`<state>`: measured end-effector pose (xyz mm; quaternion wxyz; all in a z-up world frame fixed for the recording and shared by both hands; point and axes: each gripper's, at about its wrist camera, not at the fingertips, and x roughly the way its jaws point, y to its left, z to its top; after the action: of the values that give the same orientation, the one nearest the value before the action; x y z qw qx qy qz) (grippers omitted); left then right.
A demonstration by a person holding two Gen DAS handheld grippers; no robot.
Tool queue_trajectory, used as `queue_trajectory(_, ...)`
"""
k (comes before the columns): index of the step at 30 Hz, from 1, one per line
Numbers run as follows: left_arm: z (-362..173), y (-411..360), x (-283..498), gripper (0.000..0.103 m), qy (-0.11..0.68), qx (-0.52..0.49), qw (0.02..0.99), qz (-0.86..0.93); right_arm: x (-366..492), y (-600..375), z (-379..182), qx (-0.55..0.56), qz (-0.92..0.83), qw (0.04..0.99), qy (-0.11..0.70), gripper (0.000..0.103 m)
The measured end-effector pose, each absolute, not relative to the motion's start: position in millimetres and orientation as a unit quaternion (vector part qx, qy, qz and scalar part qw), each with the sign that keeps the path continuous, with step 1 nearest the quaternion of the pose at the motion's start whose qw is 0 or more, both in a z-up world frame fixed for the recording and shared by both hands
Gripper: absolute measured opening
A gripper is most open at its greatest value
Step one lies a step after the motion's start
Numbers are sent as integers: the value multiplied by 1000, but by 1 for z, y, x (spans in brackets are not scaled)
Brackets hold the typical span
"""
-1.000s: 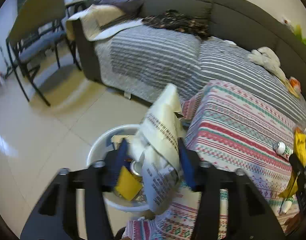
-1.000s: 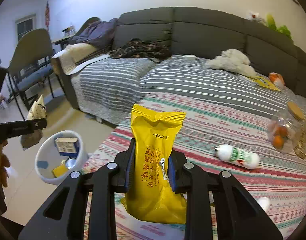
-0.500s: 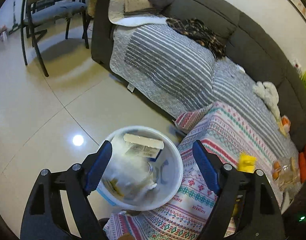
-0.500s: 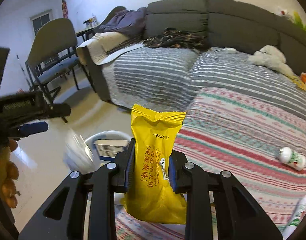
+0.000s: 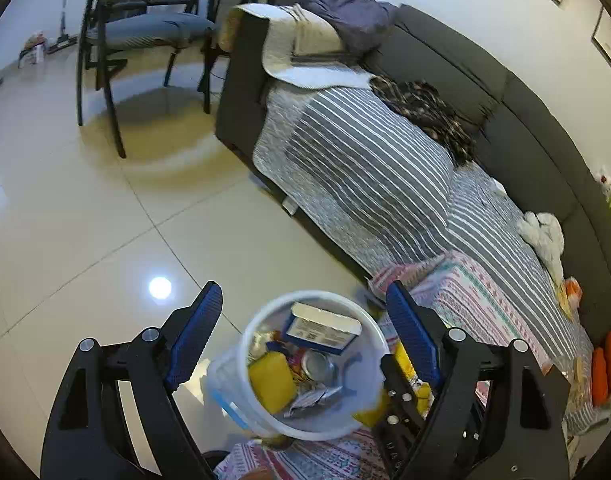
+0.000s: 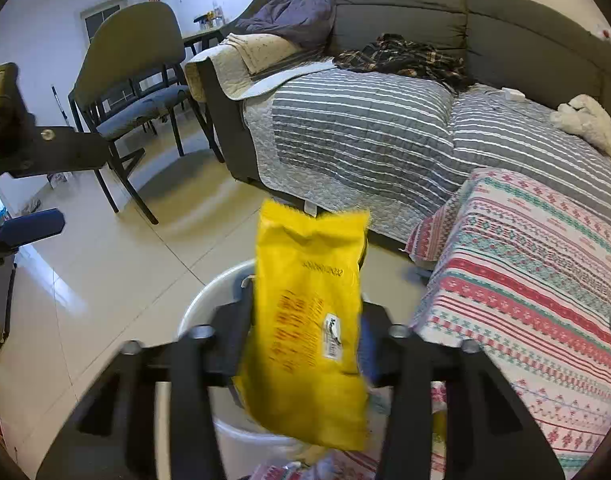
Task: Collect trash
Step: 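Open the left tool over the bin while the right tool drops the packet in, then move both tools back over the table toward the white bottles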
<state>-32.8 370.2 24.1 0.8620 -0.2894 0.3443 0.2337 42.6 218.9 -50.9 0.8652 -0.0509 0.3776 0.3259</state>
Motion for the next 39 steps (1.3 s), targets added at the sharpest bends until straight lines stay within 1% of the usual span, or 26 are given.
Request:
queue_trajectory(1, 25, 373, -35, 80, 342, -293, 861, 236, 43, 220, -51, -50, 324, 866, 377, 65)
queue_trajectory(2, 25, 376, -36, 80, 340, -296, 860, 238, 43, 222, -49, -48, 320, 869, 375, 77)
queue_trajectory(3, 25, 379, -37, 80, 339, -299, 859, 240, 42, 222, -47, -45, 315, 872, 372, 83)
queue_trajectory(5, 26, 380, -38, 82, 338, -298, 858, 248, 44, 222, -44, -44, 306, 876, 370, 89)
queue_trajectory(6, 26, 379, -38, 87, 337, -296, 858, 252, 44, 220, -42, -46, 298, 879, 369, 93)
queue_trajectory(7, 27, 378, -39, 90, 334, -293, 858, 256, 46, 219, -41, -47, 291, 882, 368, 94)
queue_trajectory(11, 30, 371, -38, 93, 328, -270, 864, 271, 52, 205, -34, -53, 261, 893, 363, 95)
queue_trajectory(16, 33, 346, -28, 96, 329, -214, 872, 293, 62, 174, -24, -48, 218, 907, 357, 96)
queue_trajectory(19, 33, 326, -20, 96, 332, -174, 875, 306, 65, 154, -19, -48, 195, 915, 350, 96)
queue_trajectory(25, 26, 286, -2, 96, 346, -124, 883, 291, 73, 112, -12, -46, 152, 927, 339, 96)
queue_trajectory(39, 16, 177, 39, 96, 360, -53, 907, 215, 85, -4, -1, -34, 52, 942, 331, 96)
